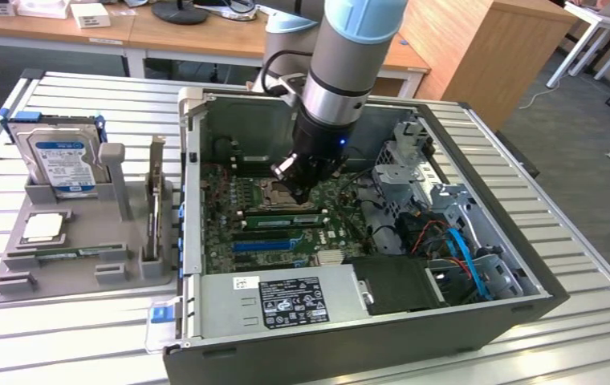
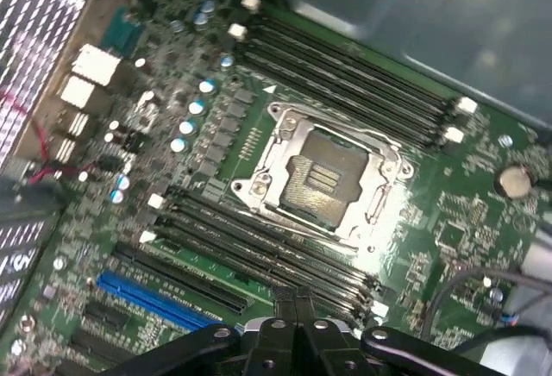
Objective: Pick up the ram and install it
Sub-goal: 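Press down the ram until it locks into place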
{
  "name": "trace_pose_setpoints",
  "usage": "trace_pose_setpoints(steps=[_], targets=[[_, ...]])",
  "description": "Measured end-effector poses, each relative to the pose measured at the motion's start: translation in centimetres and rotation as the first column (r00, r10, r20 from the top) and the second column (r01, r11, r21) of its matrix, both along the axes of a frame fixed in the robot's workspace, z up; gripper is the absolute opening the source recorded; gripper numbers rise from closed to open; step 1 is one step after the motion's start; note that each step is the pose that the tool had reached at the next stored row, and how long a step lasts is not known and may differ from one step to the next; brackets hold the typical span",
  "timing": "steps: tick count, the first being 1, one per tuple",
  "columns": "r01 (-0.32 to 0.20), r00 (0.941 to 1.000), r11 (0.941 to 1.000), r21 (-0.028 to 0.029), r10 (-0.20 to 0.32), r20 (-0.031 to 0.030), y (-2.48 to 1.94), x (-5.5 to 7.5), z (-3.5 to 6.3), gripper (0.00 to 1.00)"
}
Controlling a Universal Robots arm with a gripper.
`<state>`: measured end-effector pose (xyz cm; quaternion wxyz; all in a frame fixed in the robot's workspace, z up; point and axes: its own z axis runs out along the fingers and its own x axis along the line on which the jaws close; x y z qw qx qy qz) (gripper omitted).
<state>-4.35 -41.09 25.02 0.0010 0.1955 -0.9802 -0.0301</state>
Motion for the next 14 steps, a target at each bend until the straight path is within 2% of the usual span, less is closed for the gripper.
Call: trace_pose_setpoints(steps=[4,7,11,14], targets=[[0.073,0.9973,0.9973,-0.0001,-0.073,0.0001,0.0,0.0,-0.03,0.1],[0.127,0.9919,0.9919,-0.0001,-0.127,0.0,0.0,0.0,-0.05,0.1],[0.2,0.9799,0.9799,-0.0001,-0.2,0.0,0.0,0.0,-0.08,0.1],[0.252,0.9676,0.9676,-0.0002,-0.252,0.0,0.0,0.0,-0.1,0.1]])
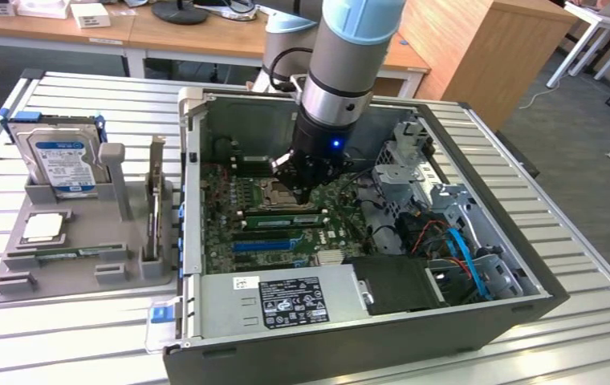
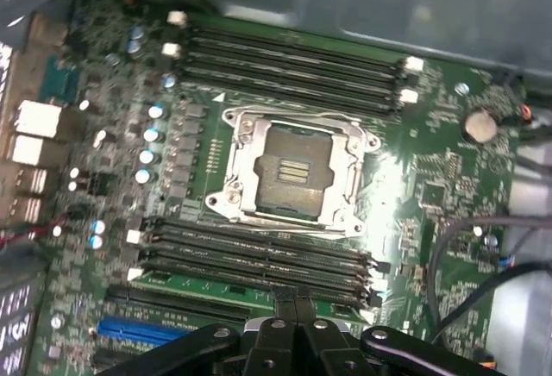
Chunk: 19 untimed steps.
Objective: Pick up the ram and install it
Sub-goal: 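Press down the ram until it locks into place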
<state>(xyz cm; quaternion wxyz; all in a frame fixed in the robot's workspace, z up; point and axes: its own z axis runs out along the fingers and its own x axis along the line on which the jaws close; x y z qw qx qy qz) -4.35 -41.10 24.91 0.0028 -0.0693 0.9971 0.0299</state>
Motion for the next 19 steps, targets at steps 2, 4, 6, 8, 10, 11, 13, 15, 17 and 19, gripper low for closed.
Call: trace_pose_setpoints(steps=[2,4,6,8,10,11,13,15,17,19], targets=[[0.037,0.9993,0.9993,0.0,-0.037,0.0,0.0,0.0,-0.02,0.1],[0.07,0.9975,0.9975,0.0,-0.07,0.0,0.0,0.0,-0.04,0.1],[0.099,0.9951,0.9951,0.0,-0.099,0.0,0.0,0.0,-0.05,0.1],[0.107,0.9943,0.9943,0.0,-0.107,0.0,0.0,0.0,-0.06,0.1],[0.107,0.9942,0.9942,-0.0013,-0.107,0.0005,0.01,0.0,-0.07,0.1],[0.107,0.9942,0.9942,-0.0053,-0.107,0.0008,0.01,0.0,-0.07,0.1],[0.107,0.9942,0.9941,-0.017,-0.107,0.0019,0.0,0.0,-0.02,0.1],[0.107,0.9942,0.9939,-0.0258,-0.107,0.0029,0.01,0.0,0.04,0.1],[0.107,0.9942,0.9938,-0.0292,-0.107,0.0032,0.0,0.0,0.11,0.1],[0.107,0.9942,0.9938,-0.0291,-0.107,0.0033,0.0,0.0,0.1,0.1]])
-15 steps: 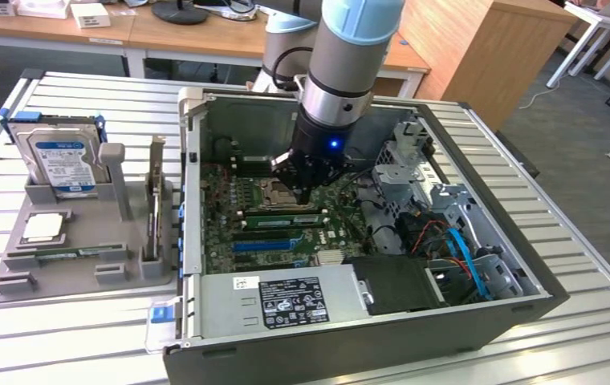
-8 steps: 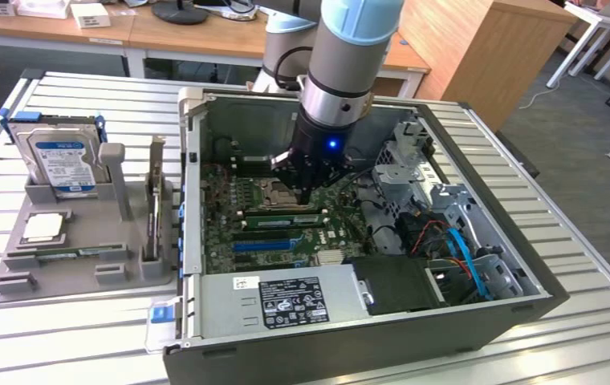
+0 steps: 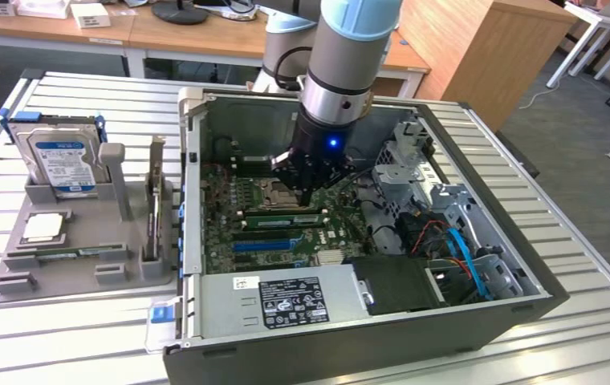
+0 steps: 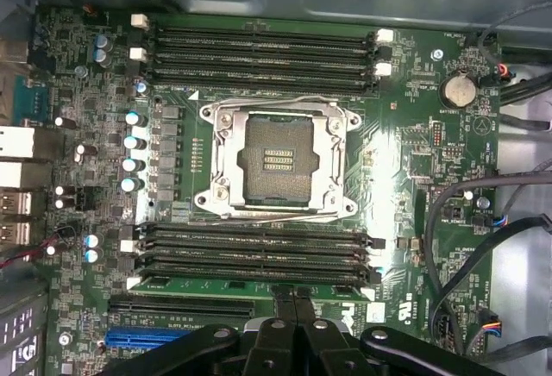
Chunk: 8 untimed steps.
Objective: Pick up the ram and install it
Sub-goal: 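Press down the ram until it locks into place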
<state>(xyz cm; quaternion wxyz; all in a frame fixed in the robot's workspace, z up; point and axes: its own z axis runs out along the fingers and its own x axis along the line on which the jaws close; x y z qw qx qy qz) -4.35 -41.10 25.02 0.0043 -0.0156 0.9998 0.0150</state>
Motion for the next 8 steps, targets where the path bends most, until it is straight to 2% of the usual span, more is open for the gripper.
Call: trace_pose_setpoints(steps=[8], targets=[[0.007,1.0,1.0,-0.0019,-0.007,-0.0001,0.0,-0.77,0.01,0.1]])
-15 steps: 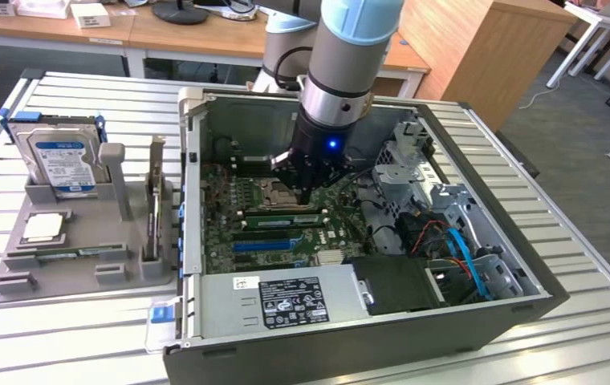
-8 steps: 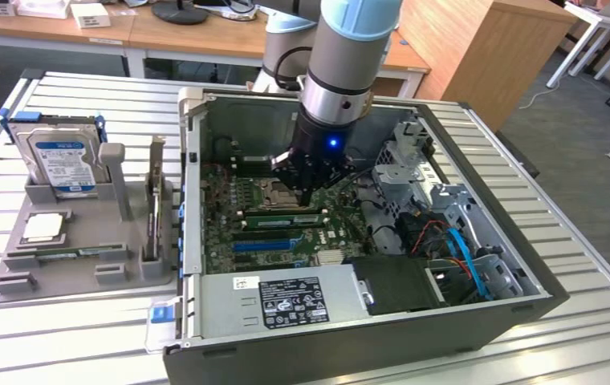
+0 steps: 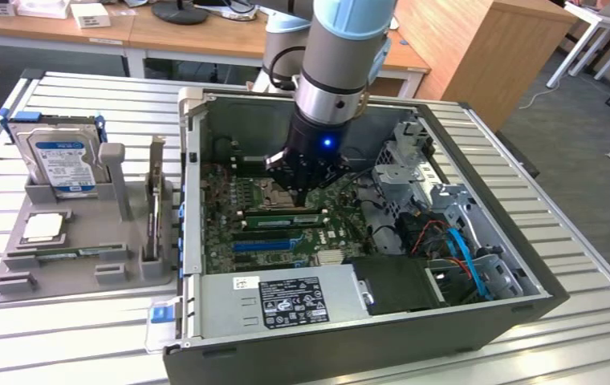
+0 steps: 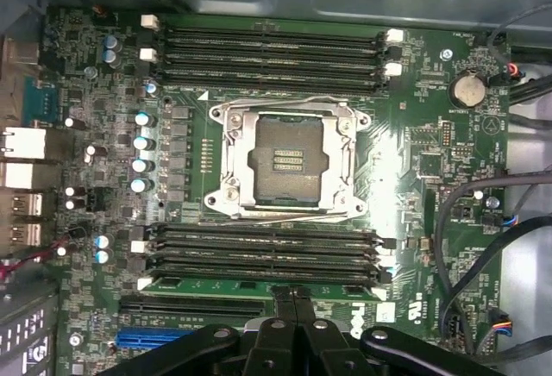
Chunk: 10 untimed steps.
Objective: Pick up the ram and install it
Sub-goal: 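Press down the ram until it locks into place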
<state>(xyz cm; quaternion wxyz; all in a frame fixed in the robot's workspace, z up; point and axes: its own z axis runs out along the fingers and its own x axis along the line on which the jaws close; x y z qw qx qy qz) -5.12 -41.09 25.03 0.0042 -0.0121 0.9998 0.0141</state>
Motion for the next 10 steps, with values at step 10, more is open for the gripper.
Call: trace_pose_setpoints(steps=[10], targets=[[0.041,0.9992,0.9989,-0.0216,-0.041,0.0004,0.0,-0.08,-0.01,0.1]])
